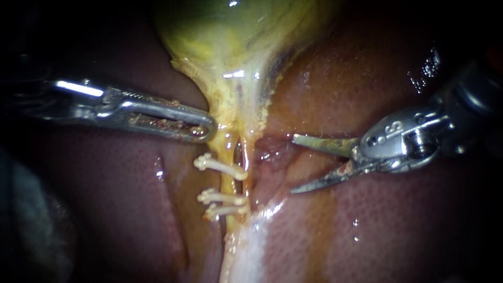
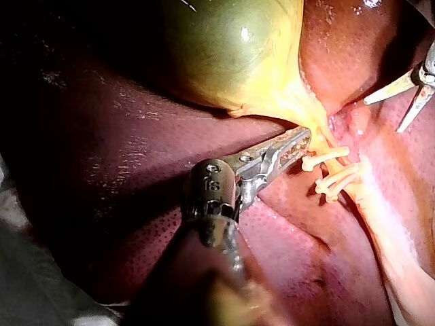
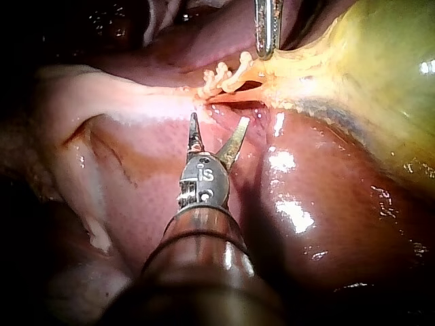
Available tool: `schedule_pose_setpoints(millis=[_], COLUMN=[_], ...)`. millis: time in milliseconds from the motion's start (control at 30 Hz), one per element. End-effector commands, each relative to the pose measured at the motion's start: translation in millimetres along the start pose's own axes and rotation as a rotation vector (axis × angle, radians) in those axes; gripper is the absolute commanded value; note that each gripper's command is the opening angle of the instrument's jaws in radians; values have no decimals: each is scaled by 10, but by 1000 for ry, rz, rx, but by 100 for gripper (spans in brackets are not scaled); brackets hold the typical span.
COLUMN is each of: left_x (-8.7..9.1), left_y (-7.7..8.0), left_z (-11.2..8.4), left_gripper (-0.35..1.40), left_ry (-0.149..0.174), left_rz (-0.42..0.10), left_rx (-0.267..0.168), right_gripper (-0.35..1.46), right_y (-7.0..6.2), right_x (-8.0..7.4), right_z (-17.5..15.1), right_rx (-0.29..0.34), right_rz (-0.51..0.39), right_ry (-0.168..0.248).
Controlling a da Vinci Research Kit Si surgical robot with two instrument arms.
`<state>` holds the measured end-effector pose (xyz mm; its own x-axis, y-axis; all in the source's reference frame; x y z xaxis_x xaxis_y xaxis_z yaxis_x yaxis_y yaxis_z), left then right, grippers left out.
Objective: Go to the cutting position left tube
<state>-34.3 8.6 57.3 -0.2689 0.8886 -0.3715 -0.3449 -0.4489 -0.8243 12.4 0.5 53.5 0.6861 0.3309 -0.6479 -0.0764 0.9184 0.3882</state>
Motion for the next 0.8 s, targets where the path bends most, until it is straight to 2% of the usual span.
schedule_pose_setpoints(millis=[33,167,267,400,433,500,600,800], left_x=[1,10,19,25,26,25,24,24], left_y=[1,9,17,25,26,27,28,28], left_z=[-3,-26,-45,-60,-61,-61,-59,-59], left_gripper=[-35,-35,-35,-35,-35,-35,-35,-35], left_ry=[-1,-8,-3,4,4,5,5,5], left_rz=[-1,-7,-14,-20,-21,-21,-20,-20], left_rx=[-2,-15,-7,-6,-6,-5,-4,-4], right_gripper=[142,144,144,144,144,144,144,144], right_y=[0,0,0,-2,-4,-7,-16,-32], right_x=[0,0,1,6,7,12,19,26], right_z=[0,0,1,5,7,13,25,54], right_rx=[0,-3,0,24,33,57,91,144], right_rz=[0,0,0,2,3,9,8,10], right_ry=[0,0,0,1,4,46,74,82])
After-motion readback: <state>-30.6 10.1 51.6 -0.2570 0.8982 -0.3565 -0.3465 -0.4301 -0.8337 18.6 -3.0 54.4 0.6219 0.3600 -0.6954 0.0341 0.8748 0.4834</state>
